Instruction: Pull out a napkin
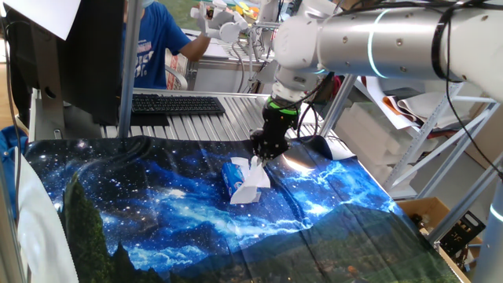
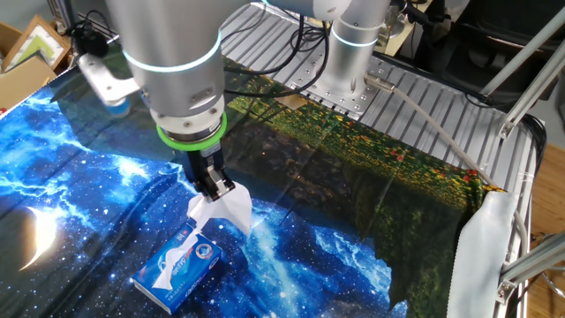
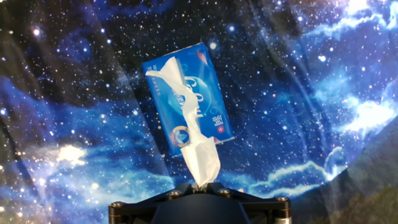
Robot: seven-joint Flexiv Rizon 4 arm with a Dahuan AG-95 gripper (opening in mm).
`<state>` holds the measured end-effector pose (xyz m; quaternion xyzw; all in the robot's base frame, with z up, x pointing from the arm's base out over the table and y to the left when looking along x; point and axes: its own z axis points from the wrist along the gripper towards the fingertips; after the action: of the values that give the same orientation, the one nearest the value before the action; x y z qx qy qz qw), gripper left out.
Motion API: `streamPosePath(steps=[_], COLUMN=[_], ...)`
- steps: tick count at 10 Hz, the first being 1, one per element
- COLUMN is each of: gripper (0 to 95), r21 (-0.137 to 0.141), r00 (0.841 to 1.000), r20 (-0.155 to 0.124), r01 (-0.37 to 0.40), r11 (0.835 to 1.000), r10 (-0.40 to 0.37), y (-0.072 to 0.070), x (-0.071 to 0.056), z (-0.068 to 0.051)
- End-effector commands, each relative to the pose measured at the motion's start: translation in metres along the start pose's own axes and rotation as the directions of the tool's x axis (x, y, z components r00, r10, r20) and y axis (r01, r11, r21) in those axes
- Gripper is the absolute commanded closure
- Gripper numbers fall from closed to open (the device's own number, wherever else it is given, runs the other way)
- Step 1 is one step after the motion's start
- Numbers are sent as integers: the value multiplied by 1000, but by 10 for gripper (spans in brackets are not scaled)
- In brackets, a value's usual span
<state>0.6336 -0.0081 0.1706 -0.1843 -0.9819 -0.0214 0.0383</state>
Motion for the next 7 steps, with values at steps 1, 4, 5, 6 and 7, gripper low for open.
streamPosePath(steps=[1,4,5,6,7], gripper=[950,950,950,950,950], r21=[2,3,6,7,10], r00=[1000,1000,1000,1000,999], r20=[7,6,8,12,17], r01=[-9,-15,-15,-23,-31], r11=[1000,1000,1000,1000,999], r10=[9,15,15,23,31], y=[-1,-1,-1,-1,-1], x=[1,1,1,1,1], z=[1,1,1,1,1])
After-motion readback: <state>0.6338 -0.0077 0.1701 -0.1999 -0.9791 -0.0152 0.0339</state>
